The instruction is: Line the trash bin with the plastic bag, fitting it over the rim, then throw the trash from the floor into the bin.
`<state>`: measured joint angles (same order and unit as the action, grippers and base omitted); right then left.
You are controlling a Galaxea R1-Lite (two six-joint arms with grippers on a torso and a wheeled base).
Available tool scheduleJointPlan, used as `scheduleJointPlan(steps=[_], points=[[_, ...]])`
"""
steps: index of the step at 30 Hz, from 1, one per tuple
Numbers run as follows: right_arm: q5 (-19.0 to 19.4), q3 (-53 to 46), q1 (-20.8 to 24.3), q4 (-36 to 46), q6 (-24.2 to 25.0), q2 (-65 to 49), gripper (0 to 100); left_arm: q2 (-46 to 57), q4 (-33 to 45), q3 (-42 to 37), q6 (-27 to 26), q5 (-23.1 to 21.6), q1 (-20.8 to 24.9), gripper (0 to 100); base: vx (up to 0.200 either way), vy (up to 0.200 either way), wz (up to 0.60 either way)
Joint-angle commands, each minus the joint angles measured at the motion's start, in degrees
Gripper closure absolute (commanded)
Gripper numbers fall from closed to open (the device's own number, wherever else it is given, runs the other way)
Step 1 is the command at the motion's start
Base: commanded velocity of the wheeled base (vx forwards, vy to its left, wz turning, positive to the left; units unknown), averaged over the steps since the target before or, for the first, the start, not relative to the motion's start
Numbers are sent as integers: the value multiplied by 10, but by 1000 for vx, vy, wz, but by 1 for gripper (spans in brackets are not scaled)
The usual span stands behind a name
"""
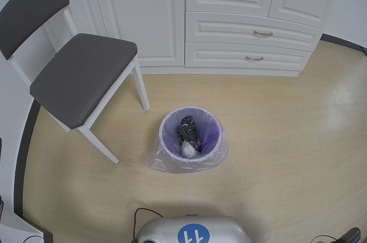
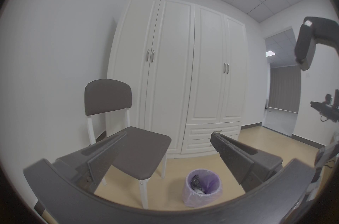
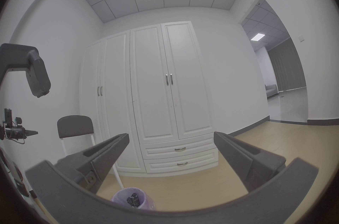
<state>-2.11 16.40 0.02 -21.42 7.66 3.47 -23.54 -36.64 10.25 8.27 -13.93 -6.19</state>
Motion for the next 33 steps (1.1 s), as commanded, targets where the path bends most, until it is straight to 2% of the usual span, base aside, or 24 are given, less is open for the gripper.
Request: scheduleJointPlan(steps=[1,5,12,17,20,23,27,33], points=[[-2,-5,1,6,0,-33,0,62,25,5,0,0,37,0,0,0,0],[-22,-5,1,6,1,-34,0,85,70,26,-1,0,40,0,0,0,0],[-25,16,1,5,-3,-34,0,114,124,66,-4,0,41,0,0,0,0],[-29,20,1,1,-4,-34,0,143,138,69,-6,0,41,0,0,0,0],[-50,29,1,0,-5,-34,0,176,168,70,-14,0,41,0,0,0,0],[-54,42,1,0,-4,-34,0,203,194,69,-26,0,42,0,0,0,0],[-71,50,1,-5,-5,-34,0,235,222,69,-42,0,60,0,0,0,0],[-81,46,1,-46,-18,-34,0,235,225,68,-52,25,60,0,0,0,0]])
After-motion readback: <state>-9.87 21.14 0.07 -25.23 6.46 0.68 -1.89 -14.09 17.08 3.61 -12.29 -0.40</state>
